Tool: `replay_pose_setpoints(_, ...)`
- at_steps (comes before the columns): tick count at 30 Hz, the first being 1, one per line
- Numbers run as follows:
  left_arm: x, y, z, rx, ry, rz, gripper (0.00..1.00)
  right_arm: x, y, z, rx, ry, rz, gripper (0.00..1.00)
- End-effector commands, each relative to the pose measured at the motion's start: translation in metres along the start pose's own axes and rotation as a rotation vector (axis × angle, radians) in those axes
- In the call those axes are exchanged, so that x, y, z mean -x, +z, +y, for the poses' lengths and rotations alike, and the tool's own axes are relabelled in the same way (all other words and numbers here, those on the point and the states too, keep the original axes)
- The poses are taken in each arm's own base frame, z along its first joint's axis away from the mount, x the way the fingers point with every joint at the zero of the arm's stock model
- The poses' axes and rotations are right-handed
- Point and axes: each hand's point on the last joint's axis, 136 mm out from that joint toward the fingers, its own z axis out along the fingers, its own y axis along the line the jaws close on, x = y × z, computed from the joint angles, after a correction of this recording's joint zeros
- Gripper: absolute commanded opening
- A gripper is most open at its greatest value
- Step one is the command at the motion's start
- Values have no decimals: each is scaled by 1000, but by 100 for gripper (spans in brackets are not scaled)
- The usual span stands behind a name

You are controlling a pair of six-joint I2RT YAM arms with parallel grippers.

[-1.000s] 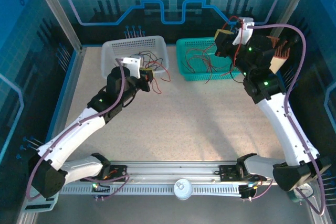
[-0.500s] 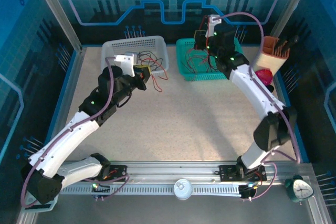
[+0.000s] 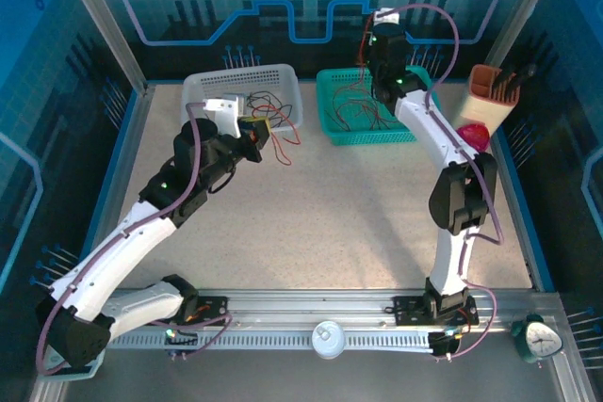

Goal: Untangle the cables

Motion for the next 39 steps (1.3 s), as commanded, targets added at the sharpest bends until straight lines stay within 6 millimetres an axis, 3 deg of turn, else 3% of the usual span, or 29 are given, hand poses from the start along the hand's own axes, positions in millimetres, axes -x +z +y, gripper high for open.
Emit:
replay_pose_setpoints(1, 20, -12, -13, -52, -6, -49, 0, 15, 11, -35, -165, -51, -54, 0)
replay_pose_setpoints(8, 22, -17, -17, -70, -13, -49, 0, -26, 39, -72, -251, -145, 51, 0)
replay_pose_setpoints(12, 25, -19, -19, -81, -26, -59, 0, -70, 54, -83, -241, -199, 188, 0)
replay_pose_setpoints(19, 25, -17, -22, -101, -61, -62, 0, -148, 61, -68, -85, -152, 456, 0)
replay_pose_setpoints(24, 26, -18, -24, -108, -69, -61, 0, -188, 63, -71, -108, -194, 592, 0)
replay_pose_setpoints(26, 26, -19, -24, -107, -69, -62, 0, -192, 61, -73, -113, -193, 611, 0)
replay_pose_setpoints(27, 27, -20, -24, -109, -71, -64, 0, -210, 63, -75, -120, -200, 648, 0)
replay_pose_setpoints(31, 27, -20, -25, -112, -77, -65, 0, -228, 60, -81, -148, -213, 697, 0)
replay_pose_setpoints(39, 31, -22, -28, -124, -89, -74, 0, -239, 50, -91, -179, -225, 724, 0)
